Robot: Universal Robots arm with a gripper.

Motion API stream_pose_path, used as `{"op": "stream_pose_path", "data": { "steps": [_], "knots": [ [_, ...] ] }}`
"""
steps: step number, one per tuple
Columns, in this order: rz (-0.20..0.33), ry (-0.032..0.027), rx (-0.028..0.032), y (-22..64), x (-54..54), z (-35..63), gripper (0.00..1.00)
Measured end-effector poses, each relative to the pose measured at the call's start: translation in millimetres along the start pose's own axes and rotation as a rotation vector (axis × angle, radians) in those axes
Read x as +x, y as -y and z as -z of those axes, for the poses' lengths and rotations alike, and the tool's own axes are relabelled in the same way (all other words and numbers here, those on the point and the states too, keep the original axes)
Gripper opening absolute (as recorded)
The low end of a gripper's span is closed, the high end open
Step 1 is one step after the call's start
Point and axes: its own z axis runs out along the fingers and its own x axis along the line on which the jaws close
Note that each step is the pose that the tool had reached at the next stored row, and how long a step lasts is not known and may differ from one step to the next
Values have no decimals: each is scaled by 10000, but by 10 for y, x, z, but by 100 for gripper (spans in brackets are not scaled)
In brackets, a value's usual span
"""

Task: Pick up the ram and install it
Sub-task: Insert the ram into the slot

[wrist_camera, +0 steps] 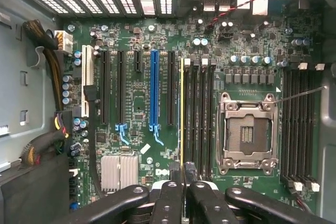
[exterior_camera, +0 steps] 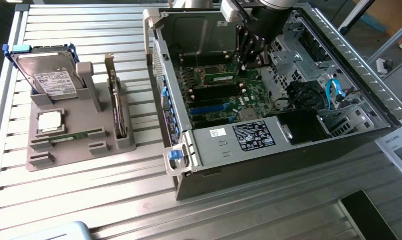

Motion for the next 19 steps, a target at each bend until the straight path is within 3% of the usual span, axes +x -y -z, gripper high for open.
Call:
{"op": "stream_pose_path", "data": {
  "steps": [19],
  "knots": [
    [-1, -28, -1, 4, -2, -218, 12]
  ]
}}
